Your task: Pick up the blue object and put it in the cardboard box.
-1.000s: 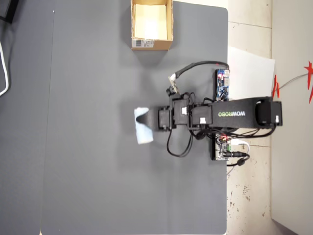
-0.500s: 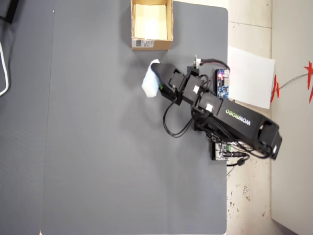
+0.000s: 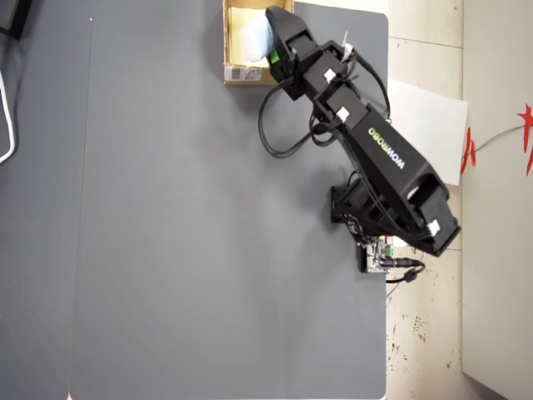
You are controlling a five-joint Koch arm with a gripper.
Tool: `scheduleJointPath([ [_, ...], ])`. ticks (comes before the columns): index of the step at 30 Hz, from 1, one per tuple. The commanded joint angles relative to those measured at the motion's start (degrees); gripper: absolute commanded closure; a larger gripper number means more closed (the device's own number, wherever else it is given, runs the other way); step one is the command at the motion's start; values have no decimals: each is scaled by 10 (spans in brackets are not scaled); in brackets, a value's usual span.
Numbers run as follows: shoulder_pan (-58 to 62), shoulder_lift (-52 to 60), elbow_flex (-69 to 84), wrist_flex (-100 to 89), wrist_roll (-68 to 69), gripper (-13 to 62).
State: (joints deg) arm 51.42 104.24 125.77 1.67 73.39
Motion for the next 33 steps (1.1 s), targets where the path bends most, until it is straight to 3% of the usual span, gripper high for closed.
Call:
scheduleJointPath([
  [1, 11, -13, -58, -18, 14, 386],
  [3, 17, -30, -62, -19, 15, 382],
  [4, 20, -42, -59, -17, 19, 299],
  [5, 20, -46, -59, -8, 20, 262],
  [9, 22, -53, -61, -7, 19, 191],
  [21, -46, 4, -11, -127, 52, 186],
  [33, -308, 194, 227, -241, 185, 185],
])
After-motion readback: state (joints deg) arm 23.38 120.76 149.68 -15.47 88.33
